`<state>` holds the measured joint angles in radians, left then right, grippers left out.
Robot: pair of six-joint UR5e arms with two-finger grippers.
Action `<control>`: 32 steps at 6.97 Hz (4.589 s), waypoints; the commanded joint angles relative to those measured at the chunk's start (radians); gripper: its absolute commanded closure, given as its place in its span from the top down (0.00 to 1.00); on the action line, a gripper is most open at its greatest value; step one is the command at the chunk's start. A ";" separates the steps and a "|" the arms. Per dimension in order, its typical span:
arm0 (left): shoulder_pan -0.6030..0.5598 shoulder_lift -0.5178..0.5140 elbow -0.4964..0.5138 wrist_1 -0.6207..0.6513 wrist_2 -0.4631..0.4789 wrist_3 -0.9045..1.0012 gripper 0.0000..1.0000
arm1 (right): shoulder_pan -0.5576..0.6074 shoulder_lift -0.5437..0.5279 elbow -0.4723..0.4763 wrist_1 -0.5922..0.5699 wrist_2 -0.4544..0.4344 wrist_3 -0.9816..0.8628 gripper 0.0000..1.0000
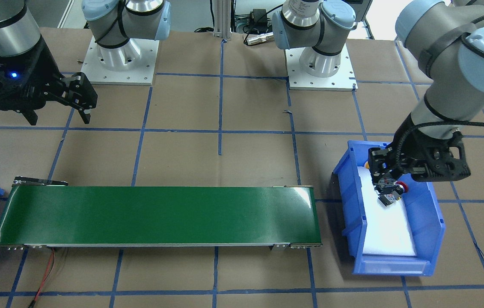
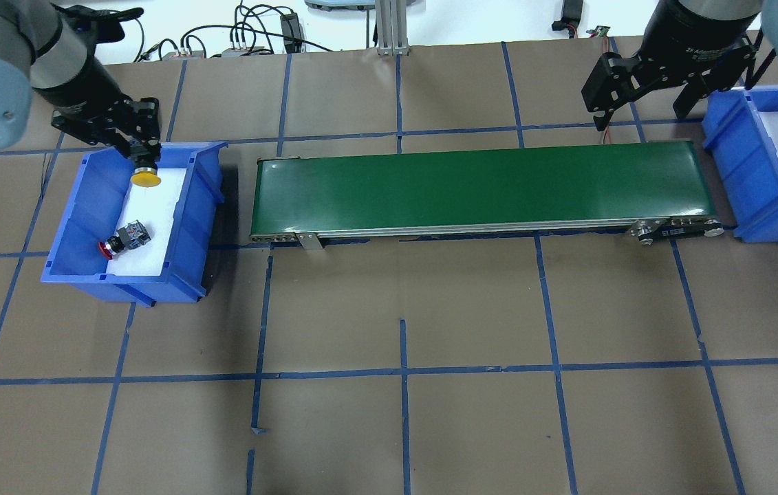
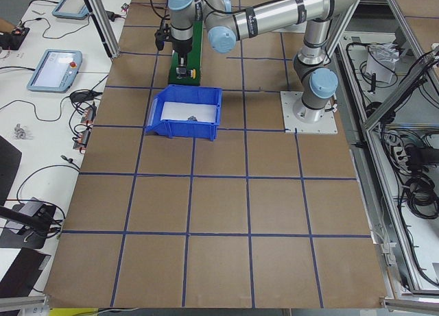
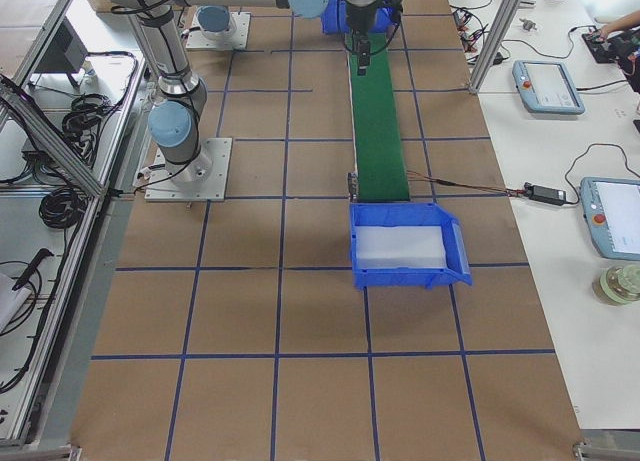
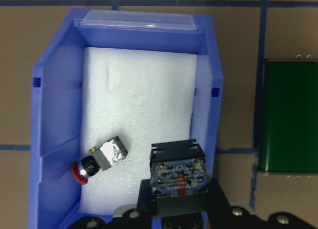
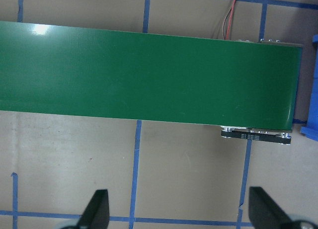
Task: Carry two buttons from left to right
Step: 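Lift the yellow button and carry it with the left gripper to the belt, then release the yellow button onto the green belt and raise the left gripper, then lower left gripper onto red button while right gripper reaches to belt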
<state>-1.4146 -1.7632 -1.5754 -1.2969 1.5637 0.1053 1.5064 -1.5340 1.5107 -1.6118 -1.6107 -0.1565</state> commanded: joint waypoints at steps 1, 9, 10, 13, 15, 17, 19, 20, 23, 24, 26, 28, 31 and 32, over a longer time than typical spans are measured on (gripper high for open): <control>-0.133 -0.059 0.012 0.031 0.001 -0.192 0.10 | 0.000 0.000 0.000 0.001 0.000 0.000 1.00; -0.287 -0.255 0.012 0.219 0.004 -0.383 1.00 | -0.002 -0.003 0.036 -0.008 0.000 0.000 1.00; -0.276 -0.245 0.032 0.194 0.004 -0.368 1.00 | -0.003 0.000 0.030 -0.008 0.002 0.000 1.00; -0.166 -0.219 0.035 0.128 0.105 -0.048 1.00 | -0.011 0.003 0.030 -0.010 -0.002 0.005 1.00; -0.049 -0.132 0.012 0.070 0.021 -0.010 1.00 | -0.014 0.003 0.031 -0.007 0.002 -0.003 1.00; 0.063 -0.117 0.012 0.057 0.010 0.163 1.00 | -0.014 0.002 0.029 -0.007 0.002 -0.040 1.00; 0.132 -0.117 0.005 0.054 -0.031 0.363 1.00 | -0.014 0.002 0.029 -0.007 0.002 -0.038 1.00; 0.131 -0.111 -0.023 0.057 -0.031 0.557 1.00 | -0.014 0.002 0.028 -0.007 0.002 -0.038 1.00; 0.192 -0.081 -0.093 0.102 -0.022 0.978 1.00 | -0.012 0.003 0.036 -0.008 0.002 -0.034 1.00; 0.219 -0.081 -0.126 0.141 -0.021 1.014 1.00 | -0.012 0.002 0.036 -0.008 0.002 -0.034 1.00; 0.217 -0.079 -0.239 0.287 -0.021 1.028 1.00 | -0.012 0.000 0.037 -0.008 0.000 -0.032 1.00; 0.220 -0.081 -0.334 0.425 -0.021 1.042 1.00 | -0.012 0.002 0.037 -0.008 0.002 -0.034 1.00; 0.233 -0.099 -0.360 0.473 -0.030 1.085 1.00 | 0.009 0.026 0.033 -0.028 0.015 -0.029 1.00; 0.246 -0.099 -0.361 0.473 -0.031 1.096 1.00 | 0.030 0.037 0.033 -0.039 0.014 -0.029 1.00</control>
<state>-1.1800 -1.8596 -1.9323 -0.8269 1.5351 1.1907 1.5155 -1.5123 1.5441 -1.6357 -1.5981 -0.1860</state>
